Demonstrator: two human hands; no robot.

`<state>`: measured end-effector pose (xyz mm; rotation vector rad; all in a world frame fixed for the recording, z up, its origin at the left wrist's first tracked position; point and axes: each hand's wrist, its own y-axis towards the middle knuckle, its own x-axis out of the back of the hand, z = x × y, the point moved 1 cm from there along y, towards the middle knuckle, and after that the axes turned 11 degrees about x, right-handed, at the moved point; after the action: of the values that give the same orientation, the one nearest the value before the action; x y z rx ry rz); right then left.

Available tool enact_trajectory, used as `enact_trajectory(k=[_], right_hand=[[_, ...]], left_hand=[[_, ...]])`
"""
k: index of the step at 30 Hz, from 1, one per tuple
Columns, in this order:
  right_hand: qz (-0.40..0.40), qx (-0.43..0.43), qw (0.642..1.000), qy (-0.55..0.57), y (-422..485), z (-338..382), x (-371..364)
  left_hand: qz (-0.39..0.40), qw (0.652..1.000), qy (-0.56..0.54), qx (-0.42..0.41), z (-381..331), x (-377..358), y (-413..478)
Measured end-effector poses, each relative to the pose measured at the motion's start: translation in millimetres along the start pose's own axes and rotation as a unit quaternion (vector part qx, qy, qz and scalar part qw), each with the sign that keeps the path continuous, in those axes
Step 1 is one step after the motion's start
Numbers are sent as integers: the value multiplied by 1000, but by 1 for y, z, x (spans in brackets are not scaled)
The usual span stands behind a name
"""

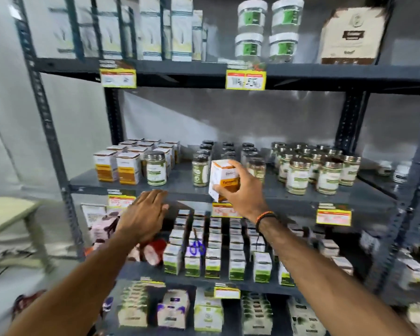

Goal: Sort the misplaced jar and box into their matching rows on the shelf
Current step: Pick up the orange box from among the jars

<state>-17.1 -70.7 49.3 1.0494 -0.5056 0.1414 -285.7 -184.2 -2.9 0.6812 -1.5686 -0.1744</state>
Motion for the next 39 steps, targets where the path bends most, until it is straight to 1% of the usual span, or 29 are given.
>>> enact_trajectory(k=[5, 9, 11, 14, 20, 25, 27, 29, 32, 35, 37, 39], right_hand=[[0, -19, 999, 32, 26, 35, -90], [-12, -19, 1000, -19, 42, 48, -145], [-8, -35, 999, -39, 50, 48, -165], [-2, -71, 996, -61, 60, 43, -185], [-3, -111, 989, -102, 73, 36, -206], [8, -115, 985, -132, 76, 38, -215], [16, -111, 982, -150, 73, 40, -214], [7, -95, 982, -165, 67, 44, -211], [-28, -49, 980, -192, 61, 53, -202], [-59, 33, 979, -190, 71, 63, -194], [-51, 103, 976, -185, 89, 67, -192], [-7, 140, 973, -185, 111, 70, -192]], left_hand=[[-32, 997, 11, 68, 108, 15, 10], [-35, 993, 6, 114, 169, 13, 25], [-29, 991, 2, 129, 191, 7, 35], [-18, 991, -4, 135, 212, 1, 51], [17, 992, 4, 125, 240, -20, 76], [-7, 995, 5, 102, 250, -31, 86], [-5, 995, 12, 100, 253, -34, 90], [-1, 995, 22, 99, 256, -37, 93], [0, 995, 23, 97, 258, -40, 94], [-2, 995, 23, 97, 258, -40, 93], [-3, 996, 24, 90, 257, -40, 92], [-4, 997, 25, 78, 257, -40, 92]])
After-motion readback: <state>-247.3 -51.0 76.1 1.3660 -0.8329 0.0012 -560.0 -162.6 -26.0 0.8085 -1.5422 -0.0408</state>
